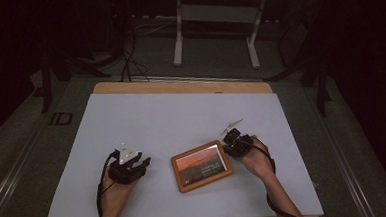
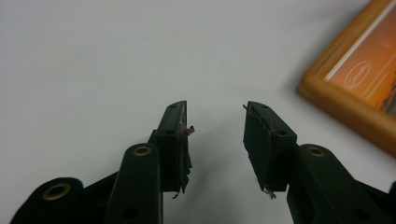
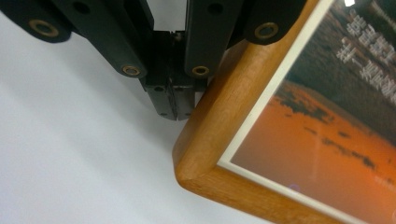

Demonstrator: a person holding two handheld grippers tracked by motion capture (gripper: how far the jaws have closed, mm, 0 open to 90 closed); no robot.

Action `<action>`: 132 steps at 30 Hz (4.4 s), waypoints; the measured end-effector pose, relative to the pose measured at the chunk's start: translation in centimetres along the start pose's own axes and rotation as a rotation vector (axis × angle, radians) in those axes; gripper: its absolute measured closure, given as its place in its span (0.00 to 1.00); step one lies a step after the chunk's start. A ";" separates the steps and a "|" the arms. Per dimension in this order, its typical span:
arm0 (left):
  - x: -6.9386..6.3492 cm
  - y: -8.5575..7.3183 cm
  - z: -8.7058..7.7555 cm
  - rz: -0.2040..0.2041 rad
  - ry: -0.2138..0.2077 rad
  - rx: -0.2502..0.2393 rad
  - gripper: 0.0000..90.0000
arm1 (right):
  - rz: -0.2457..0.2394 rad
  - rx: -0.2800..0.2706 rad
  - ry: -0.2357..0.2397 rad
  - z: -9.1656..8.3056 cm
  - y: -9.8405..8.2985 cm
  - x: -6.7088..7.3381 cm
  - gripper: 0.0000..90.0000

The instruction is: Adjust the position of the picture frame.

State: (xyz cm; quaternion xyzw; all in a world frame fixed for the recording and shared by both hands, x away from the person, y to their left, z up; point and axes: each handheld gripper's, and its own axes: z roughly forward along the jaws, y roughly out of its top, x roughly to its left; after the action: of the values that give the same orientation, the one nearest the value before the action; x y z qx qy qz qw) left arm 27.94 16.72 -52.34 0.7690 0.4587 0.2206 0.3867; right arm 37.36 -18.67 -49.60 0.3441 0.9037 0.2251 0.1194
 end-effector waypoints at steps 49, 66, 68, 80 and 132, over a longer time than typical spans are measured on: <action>-3.5 7.6 9.5 0.298 -0.358 0.225 1.00 | -0.068 -0.051 0.034 -2.7 -6.3 7.6 1.00; -2.3 4.0 6.2 0.197 -0.349 0.198 1.00 | -0.021 -0.014 -0.021 -0.7 -0.4 5.4 1.00; -2.4 3.8 5.8 0.194 -0.345 0.185 1.00 | -0.014 -0.007 -0.018 -0.3 0.4 5.4 1.00; -2.8 3.6 6.1 0.188 -0.346 0.171 0.99 | -0.009 0.024 -0.034 -1.3 -1.3 5.1 1.00; -3.7 2.3 4.2 0.095 -0.285 0.073 0.98 | -0.047 0.017 0.014 -0.4 -3.4 7.8 1.00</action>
State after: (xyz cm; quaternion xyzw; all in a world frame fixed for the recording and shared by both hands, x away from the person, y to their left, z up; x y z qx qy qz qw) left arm 30.32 11.23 -52.96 0.8271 0.3699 0.1104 0.4086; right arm 29.53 -15.78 -51.37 0.3224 0.9141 0.2171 0.1156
